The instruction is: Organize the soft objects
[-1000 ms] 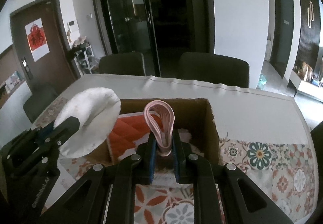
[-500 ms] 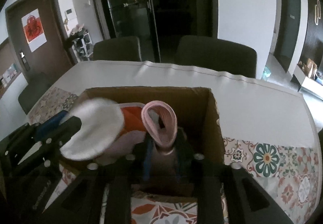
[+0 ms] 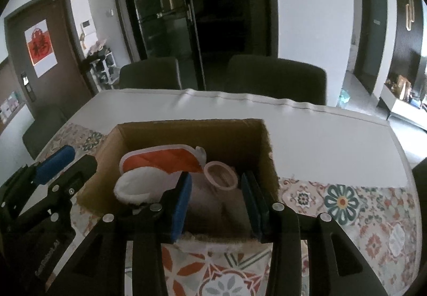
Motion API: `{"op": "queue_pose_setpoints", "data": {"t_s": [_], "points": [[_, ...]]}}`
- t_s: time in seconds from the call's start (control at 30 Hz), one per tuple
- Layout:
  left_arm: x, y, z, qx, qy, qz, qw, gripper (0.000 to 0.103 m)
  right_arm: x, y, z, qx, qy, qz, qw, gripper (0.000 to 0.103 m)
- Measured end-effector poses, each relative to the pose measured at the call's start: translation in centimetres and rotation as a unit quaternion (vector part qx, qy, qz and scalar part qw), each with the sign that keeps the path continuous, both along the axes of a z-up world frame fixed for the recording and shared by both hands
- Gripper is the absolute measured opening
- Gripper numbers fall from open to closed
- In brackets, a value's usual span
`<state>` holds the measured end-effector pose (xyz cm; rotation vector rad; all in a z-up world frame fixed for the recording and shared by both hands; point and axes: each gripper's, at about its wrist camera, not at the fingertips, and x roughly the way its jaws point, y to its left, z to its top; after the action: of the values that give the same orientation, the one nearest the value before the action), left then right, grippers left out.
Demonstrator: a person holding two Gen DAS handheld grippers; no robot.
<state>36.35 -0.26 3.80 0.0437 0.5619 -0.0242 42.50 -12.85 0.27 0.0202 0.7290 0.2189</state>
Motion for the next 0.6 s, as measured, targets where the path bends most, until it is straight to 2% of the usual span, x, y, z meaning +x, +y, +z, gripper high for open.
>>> {"op": "queue_pose_setpoints", "data": {"t_s": [0.43,0.5,0.6], "points": [[-9.3,-0.6,3.3,-0.01,-0.023,-0.013,0.9996,0.045,-10.7,-1.6,3.7,-0.002,-0.039,-0.052,0.998,0.041],[-10.8,-0.7,3.7,-0.011,-0.023,-0.017,0.9995,0.053,-12.7,-1.9,4.1,0.0,-0.045,-0.06,0.997,0.041],[-13.2,-0.7,4.2,-0.013,-0.032,-0.018,0.9993,0.055,-15.2,-2.0,4.5,-0.01,-0.052,-0.077,0.996,0.041]]}}
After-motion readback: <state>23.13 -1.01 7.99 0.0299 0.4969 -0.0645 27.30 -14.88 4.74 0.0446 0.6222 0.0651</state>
